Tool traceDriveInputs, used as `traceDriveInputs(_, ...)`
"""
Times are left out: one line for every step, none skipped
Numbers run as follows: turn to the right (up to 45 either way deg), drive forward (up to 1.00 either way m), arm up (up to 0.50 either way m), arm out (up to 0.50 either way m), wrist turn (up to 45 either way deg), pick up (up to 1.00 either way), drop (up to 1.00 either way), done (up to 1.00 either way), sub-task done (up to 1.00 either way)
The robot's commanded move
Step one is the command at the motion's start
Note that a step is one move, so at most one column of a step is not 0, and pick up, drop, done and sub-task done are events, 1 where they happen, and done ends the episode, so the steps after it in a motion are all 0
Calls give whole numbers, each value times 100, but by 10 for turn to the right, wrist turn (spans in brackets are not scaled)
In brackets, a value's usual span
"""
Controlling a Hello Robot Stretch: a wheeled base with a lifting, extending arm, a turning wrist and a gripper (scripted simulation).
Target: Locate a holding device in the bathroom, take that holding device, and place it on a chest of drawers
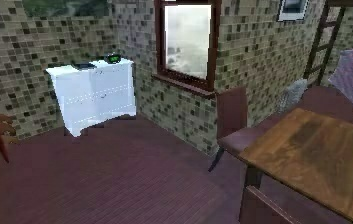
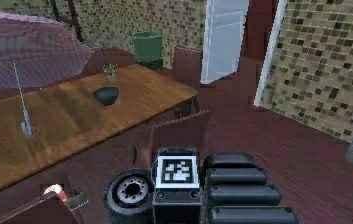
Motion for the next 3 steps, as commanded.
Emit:
traceDriveInputs(450, 0, 0, 0, 0, 0, 0, 0, 0)
traceDriveInputs(0, 5, 0, 0, 0, 0, 0, 0, 0)
traceDriveInputs(-450, 0, 0, 0, 0, 0, 0, 0, 0)
